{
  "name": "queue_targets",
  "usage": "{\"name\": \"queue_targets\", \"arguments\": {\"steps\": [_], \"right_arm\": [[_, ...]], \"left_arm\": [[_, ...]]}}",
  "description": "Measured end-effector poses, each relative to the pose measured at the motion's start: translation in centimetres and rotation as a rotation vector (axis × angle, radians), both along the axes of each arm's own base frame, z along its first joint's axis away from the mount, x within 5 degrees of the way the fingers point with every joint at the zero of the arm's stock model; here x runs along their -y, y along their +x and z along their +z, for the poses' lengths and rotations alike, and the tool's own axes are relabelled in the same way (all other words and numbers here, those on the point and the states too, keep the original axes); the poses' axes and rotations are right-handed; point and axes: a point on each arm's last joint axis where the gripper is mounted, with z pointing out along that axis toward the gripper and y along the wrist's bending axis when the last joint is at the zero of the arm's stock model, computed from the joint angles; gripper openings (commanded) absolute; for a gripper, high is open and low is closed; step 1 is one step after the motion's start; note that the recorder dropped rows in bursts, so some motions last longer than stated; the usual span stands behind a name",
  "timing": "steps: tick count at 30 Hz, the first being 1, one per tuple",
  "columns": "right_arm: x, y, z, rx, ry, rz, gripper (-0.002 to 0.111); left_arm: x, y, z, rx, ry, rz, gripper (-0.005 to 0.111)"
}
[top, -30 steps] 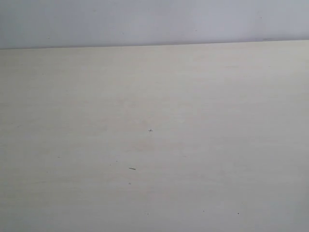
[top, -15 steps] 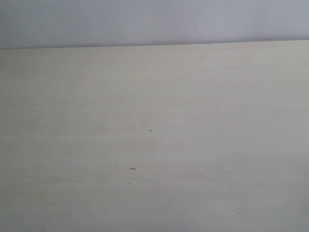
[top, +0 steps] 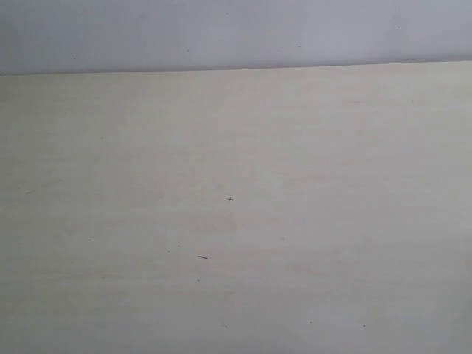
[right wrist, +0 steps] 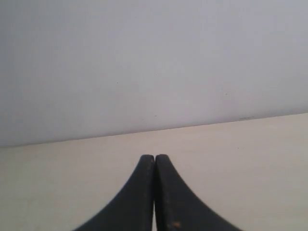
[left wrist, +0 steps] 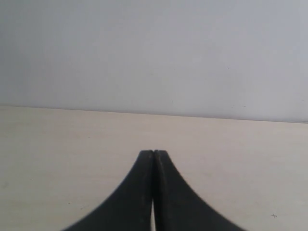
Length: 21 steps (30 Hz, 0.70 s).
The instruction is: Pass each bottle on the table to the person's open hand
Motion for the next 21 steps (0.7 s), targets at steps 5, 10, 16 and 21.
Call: {"name": "queue_targets", "arguments": {"steps": [5,10,16,21], "right_arm": [[0.08,0.00,-0.29,-0.024,-0.051,-0.006,0.000],[0.12,0.01,-0.27,-0.017,-0.082,-0.010,0.000],[0.12,0.01,-0.17,-0.005,-0.084,-0.010,0.000],[0.12,0.01,-0.15,-0.004,-0.084,-0.010,0.000]], "left_arm": [[0.00,0.00,0.00,0.000,0.000,0.000,0.000],[0.00,0.00,0.00,0.000,0.000,0.000,0.000],[0.00,0.00,0.00,0.000,0.000,0.000,0.000],[0.00,0.00,0.00,0.000,0.000,0.000,0.000]]}}
